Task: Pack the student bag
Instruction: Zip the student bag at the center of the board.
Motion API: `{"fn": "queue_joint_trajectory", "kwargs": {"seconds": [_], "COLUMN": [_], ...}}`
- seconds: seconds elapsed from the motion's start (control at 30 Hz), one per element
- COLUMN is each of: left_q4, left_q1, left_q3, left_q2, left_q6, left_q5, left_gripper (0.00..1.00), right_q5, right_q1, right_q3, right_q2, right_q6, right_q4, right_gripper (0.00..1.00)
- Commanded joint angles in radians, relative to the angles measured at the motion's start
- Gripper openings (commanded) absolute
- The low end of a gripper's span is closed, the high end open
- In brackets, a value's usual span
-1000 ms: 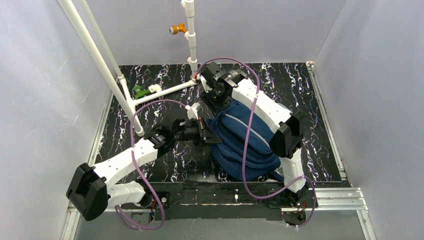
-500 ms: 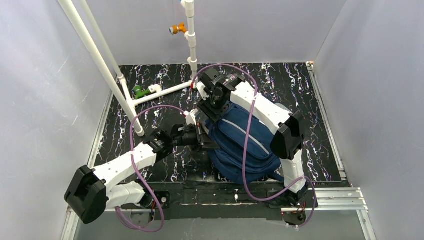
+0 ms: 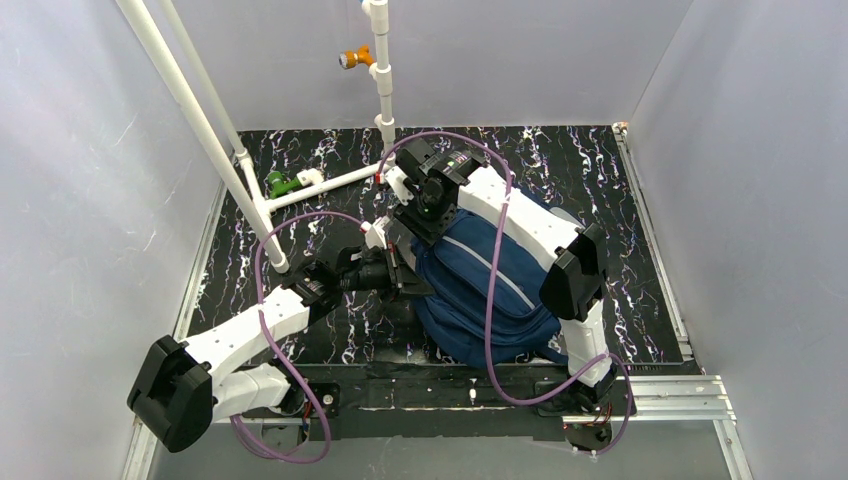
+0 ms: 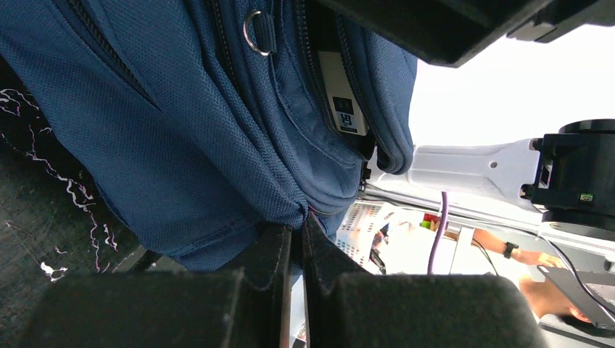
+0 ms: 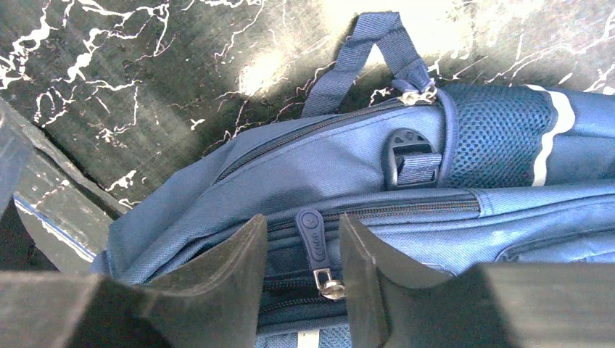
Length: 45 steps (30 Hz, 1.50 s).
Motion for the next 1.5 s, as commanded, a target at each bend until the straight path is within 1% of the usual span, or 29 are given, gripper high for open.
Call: {"fn": "queue_joint_trajectory", "kwargs": {"seconds": [0.0, 0.03, 0.07, 0.1, 0.13, 0.17, 0.2, 0.27, 0.33, 0.37, 0.4, 0.43, 0.53, 0.57, 0.67, 0.73, 0.77, 0.87, 0.97, 1.13, 1.2, 1.33, 1.43, 1.47], "left_q4": [0.139, 0.132, 0.127, 0.124, 0.12, 0.117, 0.116, 0.113, 0.111, 0.111, 0.111, 0.111, 0.108, 0.106, 0.099, 0.096, 0.095, 0.094, 0.095, 0.095, 0.095, 0.095, 0.095, 0.095], "left_q1": [0.013, 0.016, 0.019, 0.021, 0.023, 0.024, 0.026, 0.028, 0.03, 0.031, 0.031, 0.032, 0.032, 0.033, 0.039, 0.045, 0.05, 0.07, 0.105, 0.164, 0.185, 0.224, 0.248, 0.255], "left_q3": [0.04, 0.04, 0.038, 0.036, 0.035, 0.031, 0.029, 0.024, 0.022, 0.022, 0.024, 0.025, 0.026, 0.025, 0.024, 0.021, 0.019, 0.017, 0.023, 0.054, 0.068, 0.079, 0.076, 0.074], "left_q2": [-0.08, -0.082, -0.081, -0.083, -0.084, -0.084, -0.084, -0.082, -0.079, -0.077, -0.075, -0.072, -0.071, -0.073, -0.072, -0.069, -0.067, -0.055, -0.029, 0.003, 0.007, 0.012, 0.018, 0.021], "left_q6": [-0.017, -0.015, -0.011, -0.009, -0.007, -0.005, -0.004, 0.0, -0.001, 0.0, 0.0, 0.001, 0.001, 0.001, 0.004, 0.006, 0.007, 0.015, 0.019, 0.027, 0.031, 0.038, 0.041, 0.044], "left_q5": [0.115, 0.114, 0.116, 0.118, 0.119, 0.12, 0.12, 0.118, 0.121, 0.121, 0.121, 0.121, 0.123, 0.123, 0.119, 0.113, 0.111, 0.103, 0.112, 0.145, 0.158, 0.176, 0.191, 0.198], "left_gripper": [0.0, 0.0, 0.0, 0.0, 0.0, 0.0, 0.0, 0.0, 0.0, 0.0, 0.0, 0.0, 0.0, 0.0, 0.0, 0.0, 0.0, 0.0, 0.0, 0.0, 0.0, 0.0, 0.0, 0.0], "right_q5": [-0.028, -0.032, -0.031, -0.022, -0.006, 0.012, 0.02, 0.021, 0.022, 0.049, 0.06, 0.064, 0.056, 0.054, 0.041, 0.033, 0.0, -0.043, -0.102, -0.31, -0.384, -0.542, -0.615, -0.627], "right_q1": [0.006, 0.006, 0.006, 0.006, 0.006, 0.006, 0.006, 0.006, 0.006, 0.006, 0.006, 0.006, 0.006, 0.006, 0.006, 0.006, 0.006, 0.006, 0.006, 0.006, 0.009, 0.014, 0.015, 0.015], "right_q3": [-0.032, -0.035, -0.041, -0.043, -0.045, -0.047, -0.047, -0.046, -0.044, -0.043, -0.041, -0.042, -0.041, -0.036, -0.035, -0.042, -0.06, -0.133, -0.243, -0.476, -0.517, -0.576, -0.7, -0.735], "right_q2": [-0.037, -0.036, -0.036, -0.038, -0.04, -0.042, -0.042, -0.044, -0.044, -0.046, -0.049, -0.052, -0.056, -0.054, -0.054, -0.06, -0.075, -0.129, -0.192, -0.288, -0.295, -0.296, -0.347, -0.365], "right_q6": [-0.017, -0.016, -0.014, -0.013, -0.009, -0.007, -0.006, -0.002, 0.005, 0.013, 0.024, 0.028, 0.041, 0.043, 0.058, 0.084, 0.103, 0.194, 0.269, 0.296, 0.297, 0.357, 0.395, 0.396], "right_q4": [-0.036, -0.041, -0.042, -0.042, -0.042, -0.043, -0.044, -0.041, -0.03, -0.015, 0.002, 0.02, 0.053, 0.056, 0.07, 0.105, 0.133, 0.271, 0.467, 0.897, 1.022, 1.152, 1.291, 1.31], "right_gripper": [0.43, 0.41, 0.42, 0.46, 0.53, 0.57, 0.57, 0.56, 0.5, 0.45, 0.36, 0.3, 0.21, 0.15, 0.01, 0.01, 0.01, 0.01, 0.01, 0.01, 0.01, 0.01, 0.01, 0.01]}}
